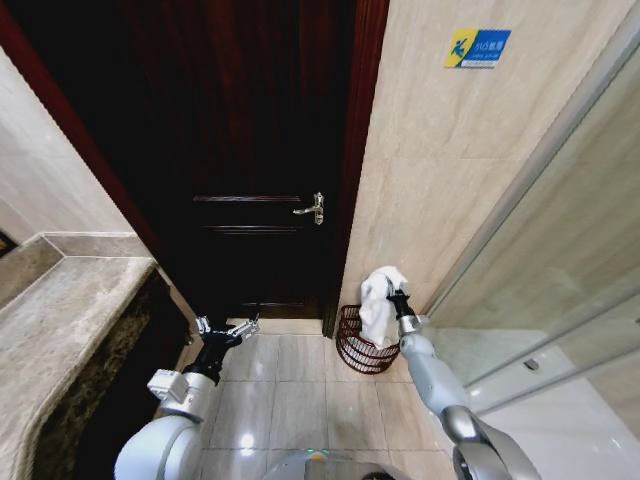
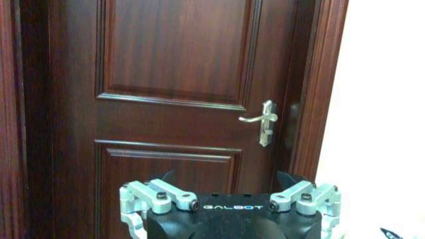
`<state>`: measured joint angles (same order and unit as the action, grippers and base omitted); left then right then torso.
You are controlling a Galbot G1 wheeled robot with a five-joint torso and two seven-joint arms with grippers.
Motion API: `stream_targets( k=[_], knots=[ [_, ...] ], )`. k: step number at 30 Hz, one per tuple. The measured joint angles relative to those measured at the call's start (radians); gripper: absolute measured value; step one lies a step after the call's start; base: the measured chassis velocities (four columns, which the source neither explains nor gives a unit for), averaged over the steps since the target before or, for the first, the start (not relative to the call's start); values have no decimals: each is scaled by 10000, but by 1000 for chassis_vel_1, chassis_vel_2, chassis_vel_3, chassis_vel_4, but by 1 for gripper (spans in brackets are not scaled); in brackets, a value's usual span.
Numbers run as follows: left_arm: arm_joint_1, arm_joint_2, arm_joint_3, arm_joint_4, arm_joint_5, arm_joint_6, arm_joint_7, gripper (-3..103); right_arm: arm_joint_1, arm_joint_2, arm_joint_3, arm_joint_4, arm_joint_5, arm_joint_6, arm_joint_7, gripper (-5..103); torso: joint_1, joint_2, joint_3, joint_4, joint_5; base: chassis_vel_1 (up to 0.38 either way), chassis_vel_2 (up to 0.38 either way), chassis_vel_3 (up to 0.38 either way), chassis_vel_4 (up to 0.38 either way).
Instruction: Discard the used towel into the hamper.
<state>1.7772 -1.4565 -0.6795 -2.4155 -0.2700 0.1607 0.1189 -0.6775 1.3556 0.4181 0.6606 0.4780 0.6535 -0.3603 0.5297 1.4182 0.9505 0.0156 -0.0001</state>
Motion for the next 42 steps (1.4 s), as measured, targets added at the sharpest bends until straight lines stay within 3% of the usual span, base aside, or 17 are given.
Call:
stream_targets(
  k=[6,22,24,29,39,42],
  knots=[
    [0,0,0,0,0,0,0,100,-96,25,354,106,-666,-54,603,9,1,0,0,0,0,0,0,0,0],
    [1,0,0,0,0,0,0,100,-685,-17,496,293,-659,23,388,9,-1,1,-1,2,3,-43,49,52,-52],
    [-1,0,0,0,0,0,0,100,-854,50,504,256,-1098,161,1039,9,6,-1,2,-2,-3,-186,157,193,-182],
    [-2,0,0,0,0,0,0,100,-1339,-43,384,184,-1760,144,1444,9,16,-5,5,0,4,-159,184,165,-132],
    [2,0,0,0,0,-1,-1,100,-1532,-240,67,-195,-1780,-1703,1599,9,-9,2,-2,0,-2,3,-3,-16,9],
    [2,0,0,0,0,0,0,100,-1511,-353,22,-196,-2058,-3061,1548,9,-8,2,-2,1,3,18,-15,-8,12]
  ],
)
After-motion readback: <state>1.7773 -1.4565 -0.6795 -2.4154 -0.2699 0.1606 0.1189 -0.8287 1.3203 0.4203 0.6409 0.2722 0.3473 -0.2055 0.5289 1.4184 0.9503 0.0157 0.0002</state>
